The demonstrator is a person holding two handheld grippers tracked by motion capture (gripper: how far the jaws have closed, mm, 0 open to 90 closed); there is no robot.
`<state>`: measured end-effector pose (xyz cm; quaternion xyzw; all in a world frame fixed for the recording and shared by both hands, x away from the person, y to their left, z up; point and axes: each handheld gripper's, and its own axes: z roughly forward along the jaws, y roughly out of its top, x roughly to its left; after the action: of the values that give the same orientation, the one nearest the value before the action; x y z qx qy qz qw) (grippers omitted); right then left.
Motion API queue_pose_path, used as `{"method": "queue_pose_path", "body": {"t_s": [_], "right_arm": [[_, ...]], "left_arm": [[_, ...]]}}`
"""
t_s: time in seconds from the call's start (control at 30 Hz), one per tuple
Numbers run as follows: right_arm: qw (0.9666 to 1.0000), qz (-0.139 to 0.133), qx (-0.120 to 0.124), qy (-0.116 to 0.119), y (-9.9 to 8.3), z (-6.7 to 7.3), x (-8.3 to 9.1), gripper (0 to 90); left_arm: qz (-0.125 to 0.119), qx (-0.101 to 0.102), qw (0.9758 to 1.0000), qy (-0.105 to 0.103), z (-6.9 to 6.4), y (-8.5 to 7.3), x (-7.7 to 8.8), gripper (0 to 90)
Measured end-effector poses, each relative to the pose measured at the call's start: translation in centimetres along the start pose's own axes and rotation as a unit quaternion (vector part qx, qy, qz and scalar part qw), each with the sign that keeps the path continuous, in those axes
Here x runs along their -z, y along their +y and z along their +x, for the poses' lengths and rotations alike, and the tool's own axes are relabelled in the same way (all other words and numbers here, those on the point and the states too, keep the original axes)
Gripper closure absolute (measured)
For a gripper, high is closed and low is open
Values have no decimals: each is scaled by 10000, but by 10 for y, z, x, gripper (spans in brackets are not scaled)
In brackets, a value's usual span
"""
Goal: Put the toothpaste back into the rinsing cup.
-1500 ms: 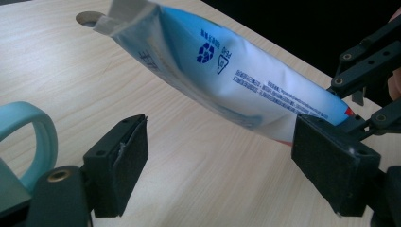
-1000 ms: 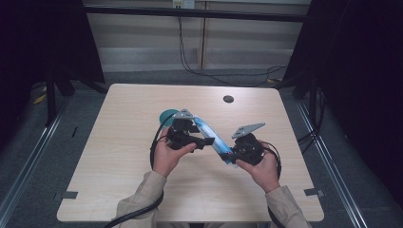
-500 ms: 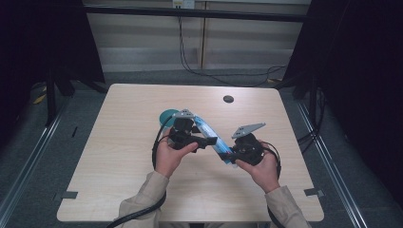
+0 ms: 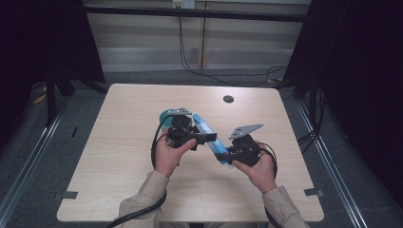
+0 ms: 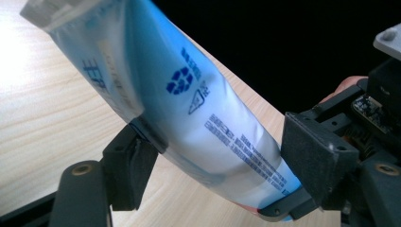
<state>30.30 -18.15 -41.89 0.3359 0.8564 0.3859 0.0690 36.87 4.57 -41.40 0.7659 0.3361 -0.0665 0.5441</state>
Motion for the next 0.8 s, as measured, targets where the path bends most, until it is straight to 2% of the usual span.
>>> {"method": "queue_pose_path", "body": {"t_s": [0.3,0.47,0.67,0.8], "right_arm": [[10000,-8,82,1,0,2,-3,724],[9999,-70,91,26,1,3,-3,720],[9997,-97,198,37,3,7,-5,717],[9997,-88,216,69,3,8,-6,714]], "left_arm": [[-7,34,10000,37,-1,-2,-1,293],[-17,74,10000,-9,-2,-1,-1,307],[-29,179,9998,-63,-1,-1,1,376],[-19,285,9995,-116,-1,-1,3,455]]}}
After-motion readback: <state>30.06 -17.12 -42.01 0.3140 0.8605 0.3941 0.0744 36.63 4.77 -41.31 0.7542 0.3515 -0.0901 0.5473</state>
